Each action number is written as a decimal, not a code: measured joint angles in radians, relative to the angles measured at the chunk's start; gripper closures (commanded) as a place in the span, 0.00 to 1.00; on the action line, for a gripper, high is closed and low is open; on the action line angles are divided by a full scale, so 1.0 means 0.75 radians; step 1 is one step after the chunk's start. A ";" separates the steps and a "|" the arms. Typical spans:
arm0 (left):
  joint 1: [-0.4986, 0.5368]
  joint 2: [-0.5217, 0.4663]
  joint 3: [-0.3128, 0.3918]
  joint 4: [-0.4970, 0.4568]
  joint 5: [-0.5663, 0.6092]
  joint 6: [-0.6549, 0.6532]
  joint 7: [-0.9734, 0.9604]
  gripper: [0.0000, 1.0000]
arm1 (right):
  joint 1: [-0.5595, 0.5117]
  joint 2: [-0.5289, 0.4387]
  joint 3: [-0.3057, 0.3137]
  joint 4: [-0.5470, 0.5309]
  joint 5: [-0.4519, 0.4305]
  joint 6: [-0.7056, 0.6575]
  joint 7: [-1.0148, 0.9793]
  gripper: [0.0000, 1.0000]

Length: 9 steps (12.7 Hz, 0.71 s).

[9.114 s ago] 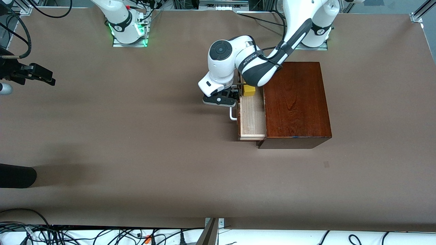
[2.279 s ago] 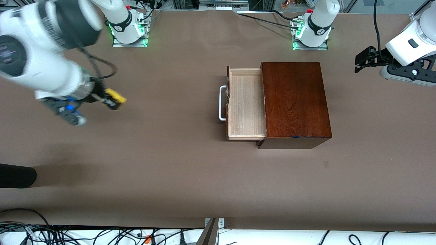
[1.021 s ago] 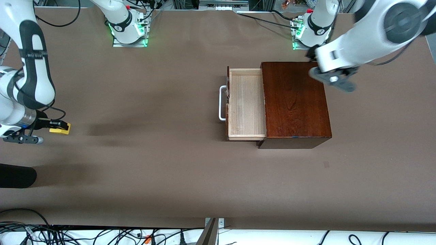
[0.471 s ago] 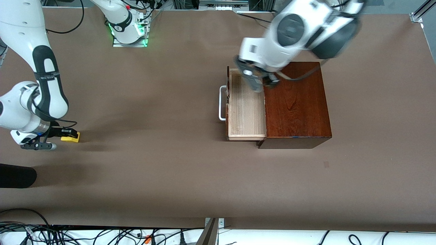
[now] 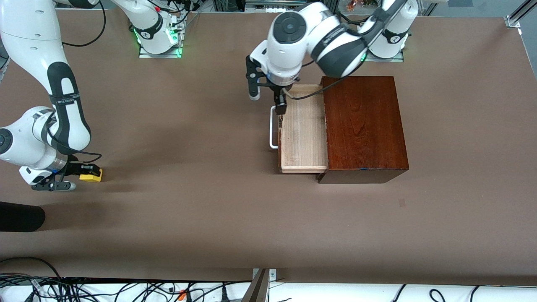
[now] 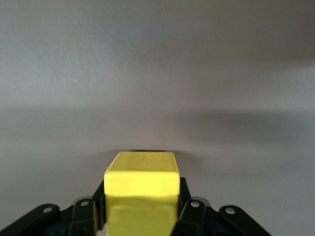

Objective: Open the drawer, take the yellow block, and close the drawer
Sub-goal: 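Lower the block with the right gripper while the left gripper reaches the drawer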

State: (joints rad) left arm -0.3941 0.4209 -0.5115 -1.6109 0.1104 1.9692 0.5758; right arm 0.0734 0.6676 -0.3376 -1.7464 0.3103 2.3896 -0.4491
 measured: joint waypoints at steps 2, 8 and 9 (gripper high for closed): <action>-0.064 0.064 0.000 -0.007 0.107 0.075 0.004 0.00 | 0.000 0.032 0.005 0.044 0.000 0.000 0.000 1.00; -0.085 0.246 0.017 -0.056 0.370 0.400 -0.012 0.00 | -0.001 0.066 0.005 0.082 0.001 0.000 0.000 0.00; -0.084 0.276 0.020 -0.057 0.427 0.440 -0.031 0.00 | 0.000 0.064 0.005 0.087 0.001 0.000 -0.001 0.00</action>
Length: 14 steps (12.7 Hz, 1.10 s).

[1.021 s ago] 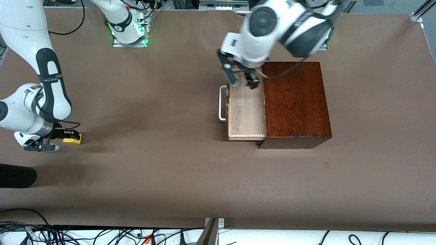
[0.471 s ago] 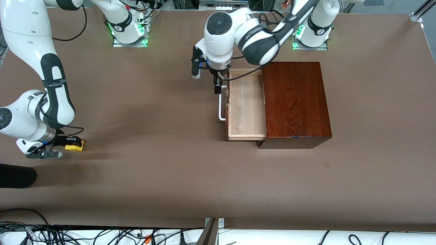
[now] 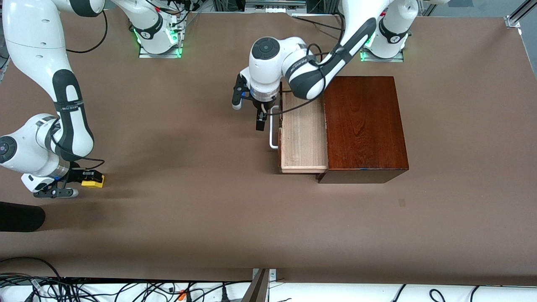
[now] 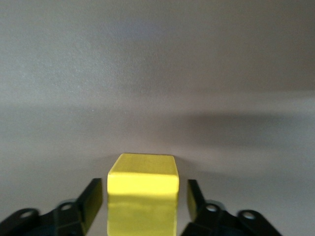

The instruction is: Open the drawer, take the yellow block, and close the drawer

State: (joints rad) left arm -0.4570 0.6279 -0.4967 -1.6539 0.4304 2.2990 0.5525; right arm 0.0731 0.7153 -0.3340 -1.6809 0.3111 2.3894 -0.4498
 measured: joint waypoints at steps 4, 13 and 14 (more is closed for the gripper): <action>0.017 0.050 0.001 -0.001 0.110 0.038 -0.040 0.00 | 0.003 -0.117 -0.001 0.048 0.000 -0.148 -0.002 0.00; 0.020 0.048 -0.020 0.040 0.110 -0.115 0.011 0.00 | 0.015 -0.594 -0.002 0.055 -0.190 -0.705 0.217 0.00; 0.031 0.046 -0.020 0.043 0.110 -0.135 0.023 0.00 | 0.029 -0.637 0.001 0.055 -0.217 -0.767 0.283 0.00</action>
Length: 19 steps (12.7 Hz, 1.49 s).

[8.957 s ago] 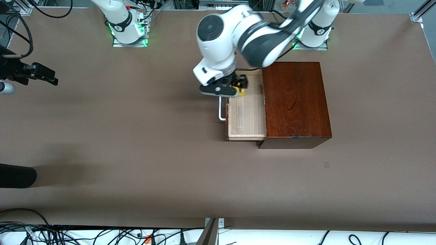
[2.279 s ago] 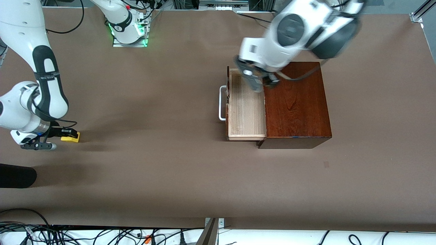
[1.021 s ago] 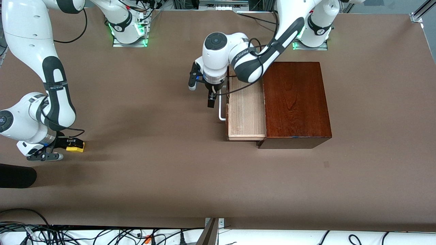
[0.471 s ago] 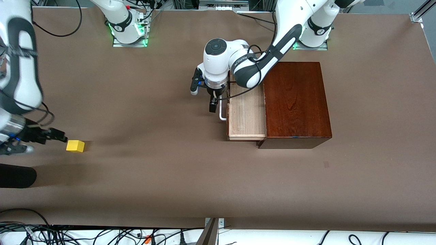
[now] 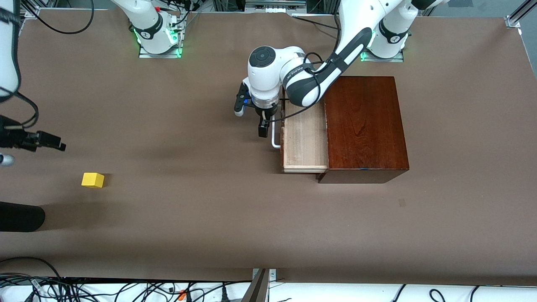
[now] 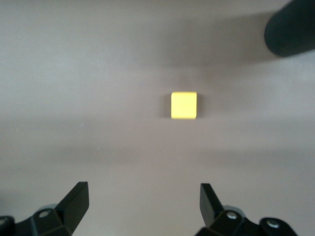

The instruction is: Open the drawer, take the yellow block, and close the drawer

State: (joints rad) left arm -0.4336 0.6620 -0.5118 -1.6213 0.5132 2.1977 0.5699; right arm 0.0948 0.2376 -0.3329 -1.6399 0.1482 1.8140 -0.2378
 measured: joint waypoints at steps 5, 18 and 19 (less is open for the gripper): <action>0.050 -0.028 0.001 0.000 0.000 -0.161 0.059 0.00 | 0.147 -0.210 0.016 -0.002 -0.113 -0.238 0.230 0.00; 0.177 -0.091 0.002 -0.002 0.000 -0.294 0.159 0.00 | 0.158 -0.311 0.111 -0.014 -0.177 -0.309 0.345 0.00; 0.183 -0.098 0.002 -0.002 0.000 -0.307 0.161 0.00 | 0.154 -0.311 0.117 -0.014 -0.177 -0.308 0.346 0.00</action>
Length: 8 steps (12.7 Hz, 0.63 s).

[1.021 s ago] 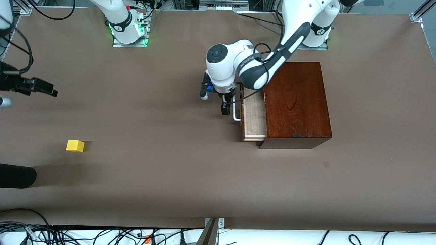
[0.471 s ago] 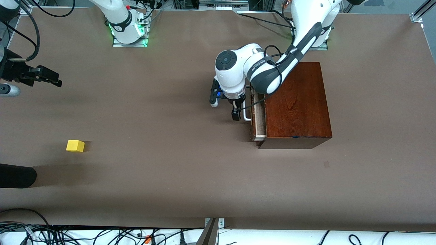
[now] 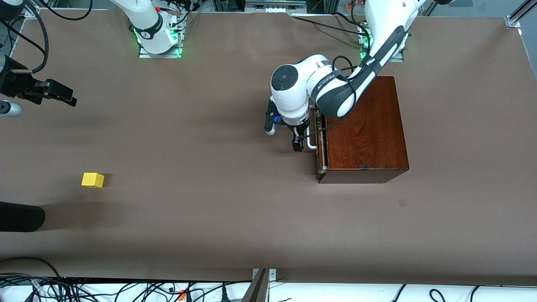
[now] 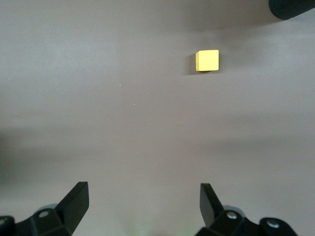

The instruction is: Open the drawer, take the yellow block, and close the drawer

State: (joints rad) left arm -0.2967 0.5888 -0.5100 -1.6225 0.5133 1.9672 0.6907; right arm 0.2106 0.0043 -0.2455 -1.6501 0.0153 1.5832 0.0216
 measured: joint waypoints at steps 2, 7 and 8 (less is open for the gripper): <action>0.005 -0.013 0.000 0.000 0.000 -0.016 0.002 0.00 | -0.089 0.000 0.107 0.000 -0.006 0.001 0.009 0.00; 0.005 -0.046 -0.011 0.032 0.000 -0.122 0.003 0.00 | -0.274 -0.002 0.291 0.002 -0.019 0.002 0.017 0.00; 0.005 -0.058 -0.012 0.050 0.000 -0.168 0.005 0.00 | -0.277 -0.002 0.291 0.002 -0.019 0.003 0.017 0.00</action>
State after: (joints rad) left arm -0.2930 0.5451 -0.5193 -1.5854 0.5133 1.8414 0.6948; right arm 0.0030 0.0029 -0.0269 -1.6484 0.0010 1.5852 0.0346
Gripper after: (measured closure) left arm 0.000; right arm 0.000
